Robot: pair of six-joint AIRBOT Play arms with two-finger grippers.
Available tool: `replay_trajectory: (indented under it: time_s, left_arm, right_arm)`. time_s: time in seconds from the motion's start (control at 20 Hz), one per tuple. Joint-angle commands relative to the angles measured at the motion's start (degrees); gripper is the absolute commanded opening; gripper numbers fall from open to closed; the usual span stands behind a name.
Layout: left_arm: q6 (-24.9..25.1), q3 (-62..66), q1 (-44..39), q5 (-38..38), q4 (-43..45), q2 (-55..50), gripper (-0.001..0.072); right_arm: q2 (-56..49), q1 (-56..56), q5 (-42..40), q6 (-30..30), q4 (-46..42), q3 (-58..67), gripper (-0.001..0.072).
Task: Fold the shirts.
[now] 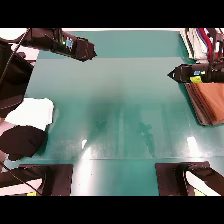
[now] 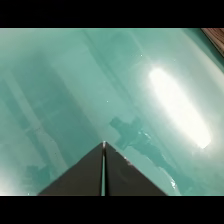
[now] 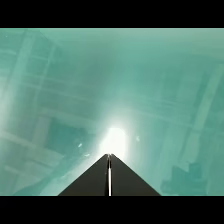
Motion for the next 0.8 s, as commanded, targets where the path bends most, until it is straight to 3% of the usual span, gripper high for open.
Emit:
replay_trajectory:
  time_s: [0.0,0.45,0.6,0.75]
  left_arm:
    - [0.0,0.0,0.0,0.0,0.0,0.0,0.0031]
    - [0.0,0.0,0.0,0.0,0.0,0.0,0.0031]
    - [0.6,0.1,0.1,4.8,0.4,0.0,0.0031]
    - [0.5,0.3,4.7,-2.2,7.9,3.0,0.0031]
  right_arm:
    - [0.0,0.2,-0.2,0.0,-0.1,0.0,0.0022]
    - [0.0,0.2,-0.2,0.0,-0.1,0.0,0.0022]
    - [0.2,0.2,0.1,0.0,-0.1,0.0,0.0022]
    - [1.7,0.2,-0.3,0.0,-0.3,0.0,0.0022]
